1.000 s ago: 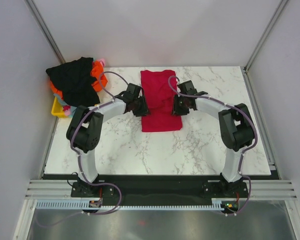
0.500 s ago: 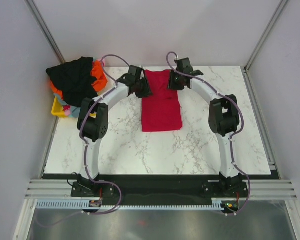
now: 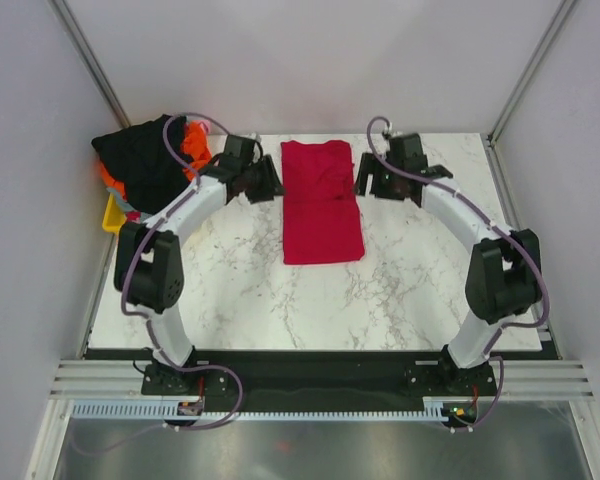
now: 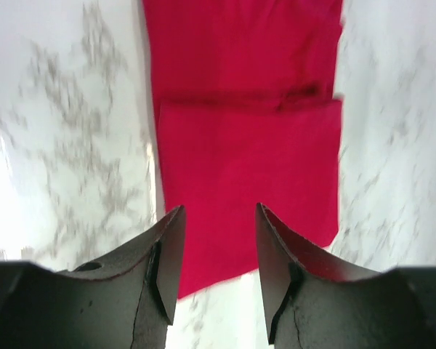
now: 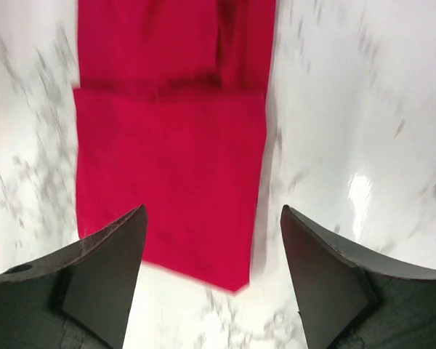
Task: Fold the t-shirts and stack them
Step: Fold the tshirt
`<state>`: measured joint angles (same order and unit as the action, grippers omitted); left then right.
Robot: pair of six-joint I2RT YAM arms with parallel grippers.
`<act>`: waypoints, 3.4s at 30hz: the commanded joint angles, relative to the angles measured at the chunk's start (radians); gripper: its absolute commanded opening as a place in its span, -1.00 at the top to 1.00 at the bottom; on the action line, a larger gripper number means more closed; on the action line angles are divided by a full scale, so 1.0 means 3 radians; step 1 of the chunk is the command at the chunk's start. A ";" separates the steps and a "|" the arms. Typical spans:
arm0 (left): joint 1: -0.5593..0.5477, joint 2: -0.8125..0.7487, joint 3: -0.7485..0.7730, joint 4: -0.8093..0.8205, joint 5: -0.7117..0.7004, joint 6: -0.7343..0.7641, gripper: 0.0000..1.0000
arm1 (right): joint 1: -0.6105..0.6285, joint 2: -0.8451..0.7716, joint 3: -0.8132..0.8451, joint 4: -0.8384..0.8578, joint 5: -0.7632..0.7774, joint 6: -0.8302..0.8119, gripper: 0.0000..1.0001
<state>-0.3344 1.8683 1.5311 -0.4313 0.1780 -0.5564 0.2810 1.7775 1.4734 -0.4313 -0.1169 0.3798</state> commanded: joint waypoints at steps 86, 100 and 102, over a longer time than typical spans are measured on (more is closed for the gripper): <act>-0.1457 -0.2703 -0.3135 0.0707 -0.0777 -0.1223 0.96 | 0.0295 -0.2301 -0.3342 0.0830 -0.0899 0.0820 1.00; -0.1580 -0.3124 -0.2098 -0.0393 -0.0971 -0.1142 0.95 | 0.0378 -0.2878 -0.2233 -0.0444 -0.0321 0.0887 1.00; -0.1560 -0.2991 -0.1955 -0.0434 -0.1002 -0.1106 0.95 | 0.0378 -0.2720 -0.2049 -0.0459 -0.0250 0.0831 1.00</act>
<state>-0.8089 0.9344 0.8661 -0.4854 -0.0601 -0.9226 0.3965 0.9188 0.7696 -0.5007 -0.2840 0.6643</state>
